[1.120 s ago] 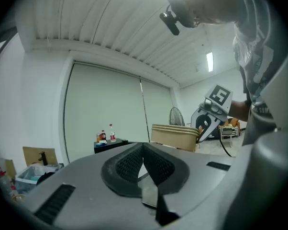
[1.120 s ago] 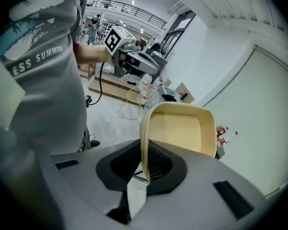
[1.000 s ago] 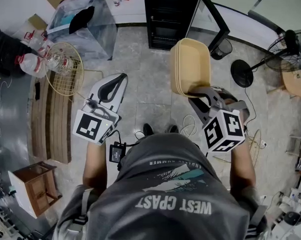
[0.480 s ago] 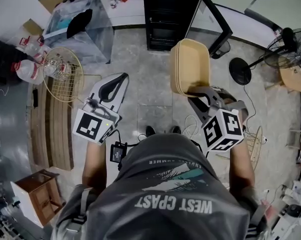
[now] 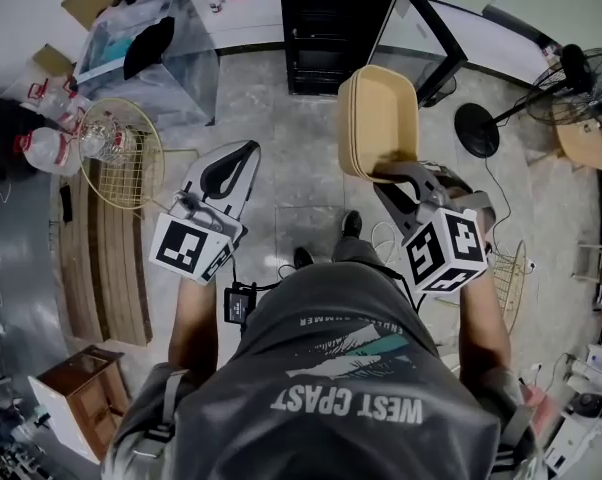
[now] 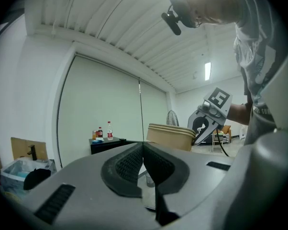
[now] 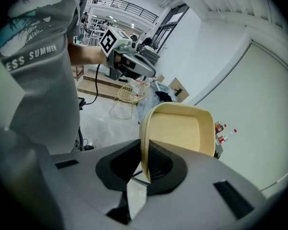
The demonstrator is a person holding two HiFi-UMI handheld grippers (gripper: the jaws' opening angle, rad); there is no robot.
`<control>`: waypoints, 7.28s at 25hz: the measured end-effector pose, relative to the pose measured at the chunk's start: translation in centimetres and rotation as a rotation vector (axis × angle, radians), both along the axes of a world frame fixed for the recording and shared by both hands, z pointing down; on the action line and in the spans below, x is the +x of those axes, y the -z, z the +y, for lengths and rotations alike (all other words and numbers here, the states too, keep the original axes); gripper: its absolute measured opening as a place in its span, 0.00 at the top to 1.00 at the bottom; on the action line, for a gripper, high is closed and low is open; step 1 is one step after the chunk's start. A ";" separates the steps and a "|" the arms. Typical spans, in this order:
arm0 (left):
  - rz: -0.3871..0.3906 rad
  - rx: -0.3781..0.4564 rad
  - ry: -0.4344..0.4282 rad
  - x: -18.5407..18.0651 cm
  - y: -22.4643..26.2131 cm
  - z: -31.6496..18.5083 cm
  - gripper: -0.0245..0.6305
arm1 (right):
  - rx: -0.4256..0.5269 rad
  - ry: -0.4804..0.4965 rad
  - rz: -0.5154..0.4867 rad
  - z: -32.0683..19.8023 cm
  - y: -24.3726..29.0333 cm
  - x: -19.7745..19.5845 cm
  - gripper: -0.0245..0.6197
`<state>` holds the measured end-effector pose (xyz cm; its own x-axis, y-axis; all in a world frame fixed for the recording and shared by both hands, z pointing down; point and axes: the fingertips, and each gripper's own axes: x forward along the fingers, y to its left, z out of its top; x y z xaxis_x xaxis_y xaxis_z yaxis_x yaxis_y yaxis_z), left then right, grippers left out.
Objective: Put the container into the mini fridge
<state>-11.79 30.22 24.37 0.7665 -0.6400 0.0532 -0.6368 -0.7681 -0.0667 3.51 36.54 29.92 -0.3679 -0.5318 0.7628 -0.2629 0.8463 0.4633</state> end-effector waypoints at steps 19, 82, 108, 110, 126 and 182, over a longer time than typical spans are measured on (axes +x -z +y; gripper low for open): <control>-0.038 -0.035 0.113 4.4 -0.3 -9.0 0.94 | -0.027 0.135 -0.046 -12.3 -1.2 3.4 0.89; -0.047 -0.067 -0.083 5.5 -3.1 -37.0 0.94 | -0.065 -0.036 -0.044 -37.1 -4.1 2.7 0.89; -0.019 -0.103 0.003 -0.2 -5.2 -41.9 0.94 | -0.102 -0.002 0.010 -45.2 -8.1 -0.9 0.89; -0.024 -0.113 0.019 -0.3 -5.5 -42.2 0.94 | -0.113 0.009 0.009 -45.9 -8.7 -0.8 0.89; -0.033 -0.209 0.127 -0.4 -8.2 -46.4 0.94 | -0.203 0.040 0.022 -53.5 -15.3 0.4 0.89; -0.094 -0.415 0.268 -1.2 -17.2 -51.3 0.94 | -0.388 0.024 0.139 -67.3 -38.9 3.5 0.89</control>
